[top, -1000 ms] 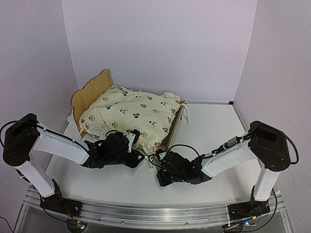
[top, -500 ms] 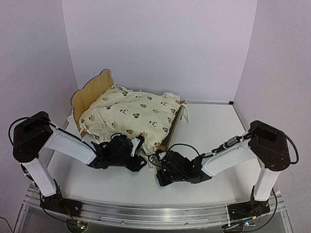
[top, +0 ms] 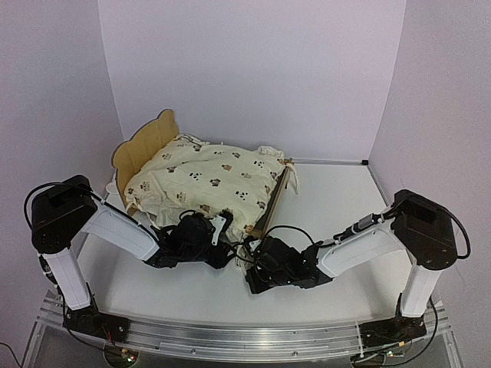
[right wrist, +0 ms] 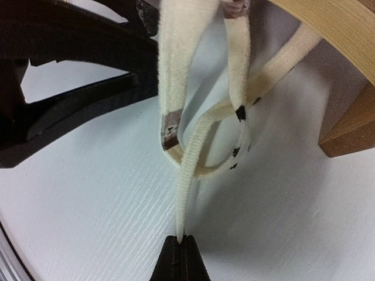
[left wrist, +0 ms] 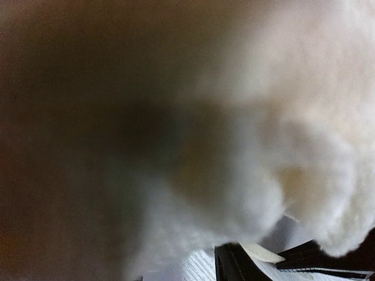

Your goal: Set up the pet bed

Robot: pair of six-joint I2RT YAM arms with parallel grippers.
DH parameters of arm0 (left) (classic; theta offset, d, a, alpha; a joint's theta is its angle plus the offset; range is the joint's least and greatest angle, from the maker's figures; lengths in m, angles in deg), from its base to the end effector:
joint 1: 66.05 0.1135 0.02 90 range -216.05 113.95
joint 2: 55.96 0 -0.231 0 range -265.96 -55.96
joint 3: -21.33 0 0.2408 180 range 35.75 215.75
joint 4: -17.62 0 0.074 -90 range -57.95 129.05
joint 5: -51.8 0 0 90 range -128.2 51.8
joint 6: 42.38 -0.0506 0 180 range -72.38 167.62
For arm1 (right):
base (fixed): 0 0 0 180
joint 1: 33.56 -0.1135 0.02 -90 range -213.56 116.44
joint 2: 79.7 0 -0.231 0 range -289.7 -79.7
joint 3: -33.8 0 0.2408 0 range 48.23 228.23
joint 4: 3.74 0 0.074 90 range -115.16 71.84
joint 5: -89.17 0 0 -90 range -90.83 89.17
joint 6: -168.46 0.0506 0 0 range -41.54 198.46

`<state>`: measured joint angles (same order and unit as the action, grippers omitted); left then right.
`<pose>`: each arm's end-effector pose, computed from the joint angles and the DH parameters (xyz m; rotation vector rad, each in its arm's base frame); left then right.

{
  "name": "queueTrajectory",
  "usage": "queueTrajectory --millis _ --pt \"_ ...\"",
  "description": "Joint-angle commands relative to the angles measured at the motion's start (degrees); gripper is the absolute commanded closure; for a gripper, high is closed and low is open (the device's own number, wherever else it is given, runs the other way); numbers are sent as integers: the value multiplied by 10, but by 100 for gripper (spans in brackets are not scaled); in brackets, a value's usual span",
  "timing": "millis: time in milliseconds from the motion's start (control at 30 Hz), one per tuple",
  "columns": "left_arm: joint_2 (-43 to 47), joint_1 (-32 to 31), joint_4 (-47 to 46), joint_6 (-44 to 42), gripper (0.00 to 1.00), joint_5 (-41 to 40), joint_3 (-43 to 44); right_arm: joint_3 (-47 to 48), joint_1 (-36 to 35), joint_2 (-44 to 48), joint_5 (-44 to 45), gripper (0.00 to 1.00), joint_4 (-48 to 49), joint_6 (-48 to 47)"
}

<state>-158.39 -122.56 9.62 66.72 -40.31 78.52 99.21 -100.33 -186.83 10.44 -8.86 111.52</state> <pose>0.1883 -0.2812 0.0927 0.7201 2.1927 -0.6680 0.1481 0.3199 0.0838 -0.6188 2.3722 0.5857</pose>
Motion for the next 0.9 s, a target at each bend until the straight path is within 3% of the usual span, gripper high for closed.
queueTrajectory --millis 0,600,867 --pt "-11 3 -56 -16 58 -23 12 16 4 -20 -17 100 -23 -1" --pt "-53 5 -123 -36 46 19 10 30 8 -23 -41 100 -46 -5" --pt "-94 11 -178 -44 47 58 23 37 8 -29 -52 100 -50 -7"
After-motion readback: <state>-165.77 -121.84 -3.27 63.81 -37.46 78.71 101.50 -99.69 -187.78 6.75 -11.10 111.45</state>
